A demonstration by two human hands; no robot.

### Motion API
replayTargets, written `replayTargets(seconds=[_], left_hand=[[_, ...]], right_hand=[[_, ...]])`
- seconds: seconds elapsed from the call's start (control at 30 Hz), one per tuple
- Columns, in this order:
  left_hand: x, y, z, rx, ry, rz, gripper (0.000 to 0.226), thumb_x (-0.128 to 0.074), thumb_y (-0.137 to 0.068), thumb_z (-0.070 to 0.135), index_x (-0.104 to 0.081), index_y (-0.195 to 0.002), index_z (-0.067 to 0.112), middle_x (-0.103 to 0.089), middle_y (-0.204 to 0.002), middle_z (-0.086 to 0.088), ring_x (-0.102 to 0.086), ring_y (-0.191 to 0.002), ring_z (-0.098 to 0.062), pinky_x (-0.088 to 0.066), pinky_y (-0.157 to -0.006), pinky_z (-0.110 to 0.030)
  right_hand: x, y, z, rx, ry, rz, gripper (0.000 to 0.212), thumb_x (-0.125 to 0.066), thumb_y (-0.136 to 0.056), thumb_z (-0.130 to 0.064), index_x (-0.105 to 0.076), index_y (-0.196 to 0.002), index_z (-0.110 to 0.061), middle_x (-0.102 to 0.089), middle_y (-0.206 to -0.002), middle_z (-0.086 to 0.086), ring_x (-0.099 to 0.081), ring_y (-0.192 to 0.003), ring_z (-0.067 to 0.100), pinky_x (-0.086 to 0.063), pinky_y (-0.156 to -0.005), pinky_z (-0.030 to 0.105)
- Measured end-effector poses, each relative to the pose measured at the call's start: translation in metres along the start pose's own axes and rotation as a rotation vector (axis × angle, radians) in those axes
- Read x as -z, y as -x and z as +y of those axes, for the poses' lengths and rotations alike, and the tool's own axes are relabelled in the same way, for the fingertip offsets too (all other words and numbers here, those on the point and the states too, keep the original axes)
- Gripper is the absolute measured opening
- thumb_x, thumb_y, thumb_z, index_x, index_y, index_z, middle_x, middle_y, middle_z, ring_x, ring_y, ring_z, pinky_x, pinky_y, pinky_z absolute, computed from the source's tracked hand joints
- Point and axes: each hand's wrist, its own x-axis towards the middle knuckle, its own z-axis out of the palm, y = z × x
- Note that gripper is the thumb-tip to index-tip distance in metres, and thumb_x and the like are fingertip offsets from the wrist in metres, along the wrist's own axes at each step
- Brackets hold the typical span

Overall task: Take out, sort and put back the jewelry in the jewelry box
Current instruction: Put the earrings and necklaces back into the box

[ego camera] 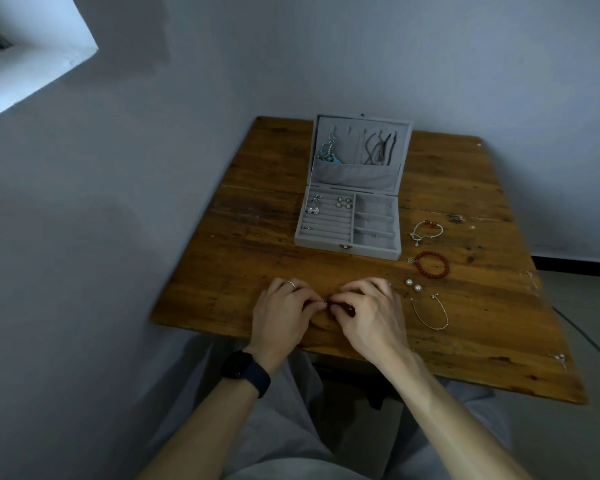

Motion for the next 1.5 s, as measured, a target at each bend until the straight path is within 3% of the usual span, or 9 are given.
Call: replayTargets(seconds=[0.3,0.6,0.77,1.03,1.17,1.33,1.5], left_hand=[[0.0,0.001,-0.014,-0.041,0.023,0.013,0.014,-0.064,-0.096,0.036,-0.076,-0.098,0.029,-0.067,-0.104,0.016,-0.05,-0.1,-0.007,-0.051,-0.081,-0.033],[0.012,0.005,-0.028,0.07,0.09,0.019,0.017,-0.06,-0.098,0.04,-0.07,-0.107,0.03,-0.065,-0.105,0.015,-0.05,-0.099,-0.003,-0.047,-0.078,-0.023],[0.017,0.002,-0.029,0.113,0.136,0.002,0.016,-0.059,-0.098,0.041,-0.071,-0.106,0.032,-0.065,-0.104,0.016,-0.052,-0.098,-0.003,-0.05,-0.079,-0.027],[0.022,-0.008,-0.025,0.13,0.192,-0.017,0.019,-0.059,-0.099,0.039,-0.071,-0.109,0.03,-0.065,-0.106,0.017,-0.054,-0.098,-0.003,-0.046,-0.08,-0.021],[0.029,-0.021,-0.025,0.125,0.216,-0.012,0.018,-0.058,-0.099,0.037,-0.071,-0.11,0.029,-0.064,-0.105,0.015,-0.056,-0.099,-0.004,-0.051,-0.084,-0.027],[0.046,-0.058,-0.019,0.076,0.224,0.03,0.017,-0.059,-0.099,0.035,-0.071,-0.11,0.028,-0.064,-0.107,0.013,-0.056,-0.101,-0.006,-0.051,-0.086,-0.029],[0.048,-0.108,-0.018,-0.009,0.149,0.021,0.017,-0.063,-0.098,0.029,-0.072,-0.109,0.02,-0.059,-0.119,0.005,-0.054,-0.11,-0.012,-0.051,-0.093,-0.031]], right_hand=[[-0.001,0.001,-0.002,0.0,-0.005,-0.018,0.024,-0.066,-0.09,-0.045,-0.075,-0.11,-0.035,-0.065,-0.117,-0.015,-0.044,-0.119,0.015,-0.042,-0.093,0.041],[-0.008,0.0,-0.013,0.085,0.0,0.055,0.015,-0.07,-0.089,-0.035,-0.077,-0.102,-0.032,-0.067,-0.108,-0.013,-0.05,-0.112,0.018,-0.047,-0.086,0.043],[-0.01,-0.001,-0.013,0.143,0.027,0.083,0.01,-0.071,-0.09,-0.032,-0.078,-0.096,-0.028,-0.068,-0.103,-0.01,-0.053,-0.108,0.018,-0.046,-0.084,0.042],[-0.008,-0.001,-0.008,0.174,0.051,0.09,0.012,-0.073,-0.088,-0.032,-0.079,-0.098,-0.031,-0.069,-0.099,-0.013,-0.054,-0.1,0.017,-0.044,-0.079,0.038],[-0.007,-0.002,-0.006,0.204,0.045,0.099,0.01,-0.072,-0.088,-0.031,-0.078,-0.096,-0.031,-0.069,-0.097,-0.013,-0.056,-0.098,0.016,-0.043,-0.077,0.035],[0.0,-0.016,0.0,0.139,-0.085,0.068,0.018,-0.06,-0.094,-0.039,-0.076,-0.099,-0.032,-0.067,-0.1,-0.015,-0.054,-0.1,0.012,-0.044,-0.08,0.036],[0.016,-0.057,0.011,0.069,-0.266,0.102,0.014,-0.065,-0.094,-0.032,-0.075,-0.103,-0.028,-0.069,-0.104,-0.012,-0.056,-0.099,0.011,-0.045,-0.084,0.032]])
